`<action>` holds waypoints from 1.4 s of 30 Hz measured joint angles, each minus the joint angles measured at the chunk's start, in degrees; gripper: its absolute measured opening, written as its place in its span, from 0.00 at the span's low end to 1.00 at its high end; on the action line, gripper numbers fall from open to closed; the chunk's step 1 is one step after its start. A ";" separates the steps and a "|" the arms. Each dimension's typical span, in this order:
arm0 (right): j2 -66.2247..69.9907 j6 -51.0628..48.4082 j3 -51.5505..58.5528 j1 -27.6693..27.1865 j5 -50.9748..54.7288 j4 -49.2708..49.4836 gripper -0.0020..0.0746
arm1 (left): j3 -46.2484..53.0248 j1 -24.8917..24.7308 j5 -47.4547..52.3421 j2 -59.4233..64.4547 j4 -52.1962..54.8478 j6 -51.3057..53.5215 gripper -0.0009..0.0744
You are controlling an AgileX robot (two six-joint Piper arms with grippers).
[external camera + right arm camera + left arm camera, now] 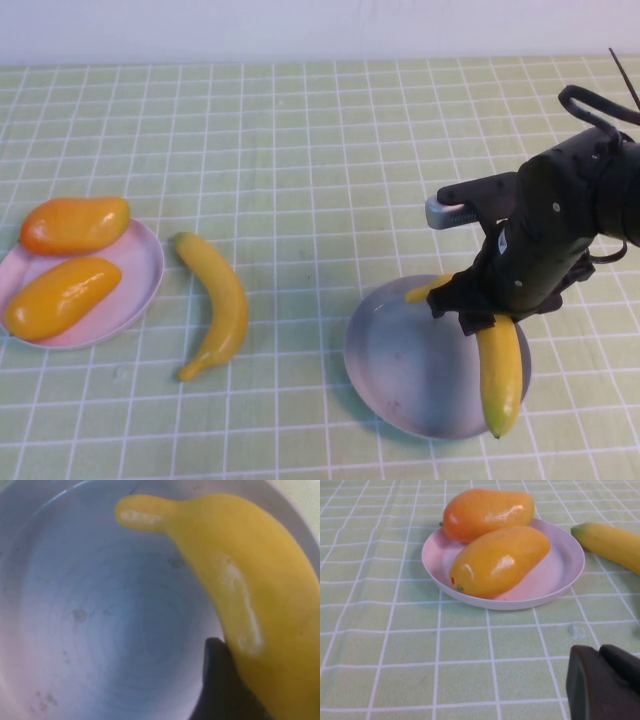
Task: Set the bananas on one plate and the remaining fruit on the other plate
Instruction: Put another type of fruit in the right plate
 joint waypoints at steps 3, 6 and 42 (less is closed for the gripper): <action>0.00 0.11 0.00 0.00 -0.10 0.00 0.45 | 0.00 0.00 0.00 0.00 0.00 0.00 0.01; 0.00 0.19 0.00 0.00 -0.10 0.00 0.48 | 0.00 0.00 0.00 0.00 0.00 0.00 0.01; 30.89 -2.12 -53.18 17.15 7.92 4.23 0.60 | 0.00 0.00 0.00 0.00 0.00 0.00 0.01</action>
